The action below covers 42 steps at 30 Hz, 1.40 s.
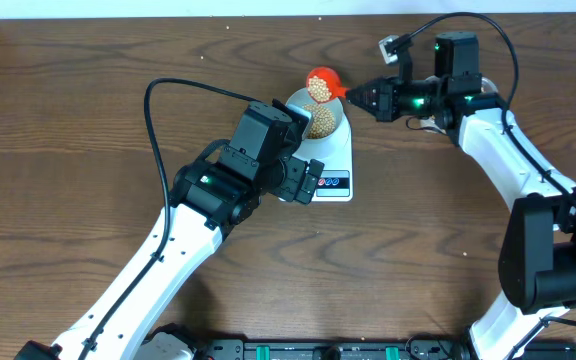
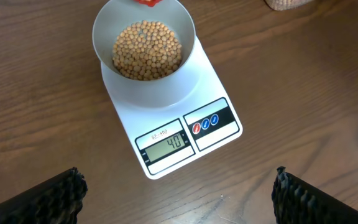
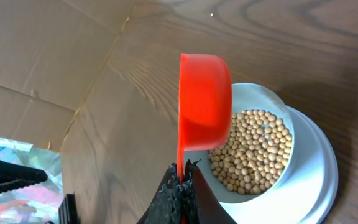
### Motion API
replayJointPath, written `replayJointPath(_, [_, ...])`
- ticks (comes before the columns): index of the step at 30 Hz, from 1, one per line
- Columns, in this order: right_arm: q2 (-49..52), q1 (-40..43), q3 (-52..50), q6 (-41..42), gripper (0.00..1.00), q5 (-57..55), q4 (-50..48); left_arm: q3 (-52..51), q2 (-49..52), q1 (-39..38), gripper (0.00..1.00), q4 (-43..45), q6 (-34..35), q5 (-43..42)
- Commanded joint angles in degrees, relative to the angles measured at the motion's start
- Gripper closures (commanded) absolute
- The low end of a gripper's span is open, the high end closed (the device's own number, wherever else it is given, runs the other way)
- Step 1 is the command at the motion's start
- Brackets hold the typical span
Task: Scoop item into bowl and weigh 50g on scale
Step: 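Tilt the red scoop to pour soybeans into the bowl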
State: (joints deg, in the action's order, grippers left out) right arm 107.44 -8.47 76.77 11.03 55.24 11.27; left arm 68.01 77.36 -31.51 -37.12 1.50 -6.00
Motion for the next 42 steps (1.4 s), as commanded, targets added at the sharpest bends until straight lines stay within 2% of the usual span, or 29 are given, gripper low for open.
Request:
replayJointPath(1, [0.42,-0.42,0.46,-1.84,0.99,-0.37,-0.09,0.22,0.15,0.26,0.02,-0.17,0.26,0.5])
replayJointPath(8, [-1.4,-1.42,0.5,-4.81,0.99,-4.85,1.99,0.22,0.15,0.26,0.02,-0.15,0.26,0.5])
replayJointPath(20, [-2.12,-2.51,0.52,-8.55,0.99,-5.81,3.8,0.22,0.15,0.26,0.02,-0.15,0.26,0.5])
replayJointPath(31, [-4.81,-5.57,0.55,-13.73,0.99,-16.15,5.27,0.22,0.15,0.26,0.02,-0.15,0.26,0.5])
replayJointPath(42, [-4.92,-5.9,0.55,-17.62,0.99,-16.33,5.27,0.22,0.15,0.26,0.02,-0.17,0.26,0.5])
